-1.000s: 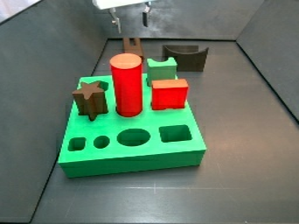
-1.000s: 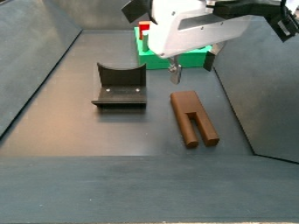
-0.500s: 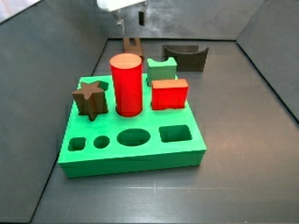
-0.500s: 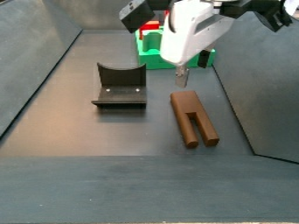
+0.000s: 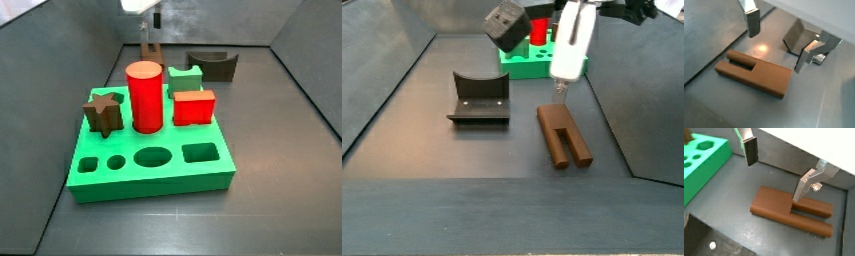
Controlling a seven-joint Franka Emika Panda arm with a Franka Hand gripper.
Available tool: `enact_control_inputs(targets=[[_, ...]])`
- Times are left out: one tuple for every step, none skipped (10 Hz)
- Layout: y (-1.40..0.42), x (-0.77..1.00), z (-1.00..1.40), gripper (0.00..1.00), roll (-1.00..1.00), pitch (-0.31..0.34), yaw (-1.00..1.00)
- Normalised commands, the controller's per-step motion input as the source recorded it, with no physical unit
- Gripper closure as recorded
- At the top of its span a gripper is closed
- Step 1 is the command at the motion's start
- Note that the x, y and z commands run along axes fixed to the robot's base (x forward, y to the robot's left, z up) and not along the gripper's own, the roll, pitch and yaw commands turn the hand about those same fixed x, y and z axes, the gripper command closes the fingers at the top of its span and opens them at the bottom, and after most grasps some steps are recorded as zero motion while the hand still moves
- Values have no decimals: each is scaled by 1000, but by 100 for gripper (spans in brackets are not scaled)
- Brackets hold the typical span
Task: Pick up the square-circle object. Move up. Rotate the square-circle object. Place the square-circle object on the fixture. Regrasp the square-circle object. Move to above the board. Insert the square-circle object.
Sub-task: Rotate the square-circle object.
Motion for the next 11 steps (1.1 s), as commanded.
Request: enact_control_inputs(targets=[[-5, 19, -33, 0, -1, 1, 1000], [-5, 19, -33, 0, -1, 1, 1000], [-5, 19, -33, 0, -1, 1, 1000], [-5, 19, -32, 0, -1, 2, 1000], [-5, 19, -32, 0, -1, 2, 1000], [-5, 19, -32, 0, -1, 2, 1000], [-5, 19, -32, 0, -1, 2, 1000], [-5, 19, -32, 0, -1, 2, 1000], [-5, 19, -32, 0, -1, 2, 1000], [-5, 19, -32, 0, -1, 2, 1000], [-5, 19, -31, 0, -1, 2, 1000]])
